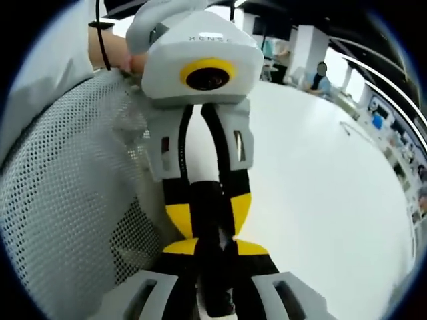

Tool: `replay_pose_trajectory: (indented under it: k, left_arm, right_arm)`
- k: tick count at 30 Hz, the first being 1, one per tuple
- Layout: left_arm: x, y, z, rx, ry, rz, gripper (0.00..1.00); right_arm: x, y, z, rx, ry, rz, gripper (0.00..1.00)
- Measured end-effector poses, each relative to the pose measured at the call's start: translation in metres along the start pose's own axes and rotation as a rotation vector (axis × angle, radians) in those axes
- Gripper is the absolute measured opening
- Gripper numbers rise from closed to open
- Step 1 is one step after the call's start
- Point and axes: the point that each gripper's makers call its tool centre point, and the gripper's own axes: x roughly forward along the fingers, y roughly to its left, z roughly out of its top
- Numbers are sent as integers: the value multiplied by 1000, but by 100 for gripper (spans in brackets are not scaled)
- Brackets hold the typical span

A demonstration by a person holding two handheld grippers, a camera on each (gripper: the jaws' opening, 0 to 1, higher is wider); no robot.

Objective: Press the specified remote control buttons in sequence, fully releasing each button before pressing the next.

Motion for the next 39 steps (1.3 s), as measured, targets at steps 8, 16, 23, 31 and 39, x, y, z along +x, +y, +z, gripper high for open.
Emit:
replay_pose_trajectory:
  k: [8, 16, 23, 31, 39]
  left_arm:
    - [0, 0, 0, 2, -3, -1, 25]
    - [1, -1, 1, 3, -3, -3, 25]
    - [1, -1, 1, 4, -6, -5, 25]
    - [1, 1, 1, -4, 2, 1, 25]
    - [-2, 5, -2, -29, 19, 11, 26]
  right_arm:
    - [6, 5, -13, 0, 51, 19, 27]
    - [2, 0, -17, 63, 28, 24, 23]
    - [2, 1, -18, 31, 40, 25, 22]
    - [3, -1, -18, 27, 45, 22, 21]
    - [4, -2, -17, 72, 28, 21, 22]
